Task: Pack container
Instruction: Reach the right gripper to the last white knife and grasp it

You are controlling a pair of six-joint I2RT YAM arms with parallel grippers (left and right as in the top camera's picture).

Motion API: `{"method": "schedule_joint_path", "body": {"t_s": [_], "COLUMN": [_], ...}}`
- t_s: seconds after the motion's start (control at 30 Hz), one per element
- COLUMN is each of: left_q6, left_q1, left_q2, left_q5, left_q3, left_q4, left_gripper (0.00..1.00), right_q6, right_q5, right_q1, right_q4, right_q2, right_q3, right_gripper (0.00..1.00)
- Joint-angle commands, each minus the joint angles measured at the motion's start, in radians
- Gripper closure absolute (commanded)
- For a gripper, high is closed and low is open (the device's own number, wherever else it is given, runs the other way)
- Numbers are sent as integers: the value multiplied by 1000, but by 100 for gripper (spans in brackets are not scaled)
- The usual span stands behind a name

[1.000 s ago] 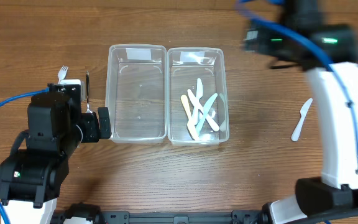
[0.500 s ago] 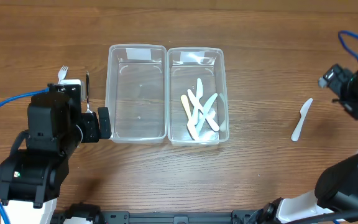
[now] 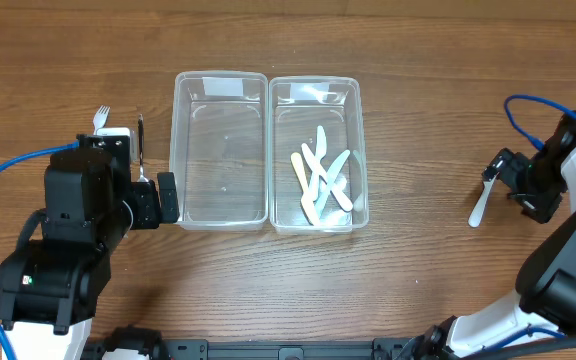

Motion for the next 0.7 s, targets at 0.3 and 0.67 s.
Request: {"method": "schedule_joint_path", "body": {"t_s": [0.3,0.67], "left_q6": [13,13], "left_q1": [5,5], "left_q2": [-3,-3], "left_q5": [-6,-6], "left_q3": [21,21], "left_q4": [12,8], "left_gripper": [0,0], "right_q6": [-93,-100], "right_q5": [88,96], "right_q1": [75,96], "right_q4": [21,33], "right_q2": [90,153], "right_q3": [-6,-6], "right_gripper": [0,0]}}
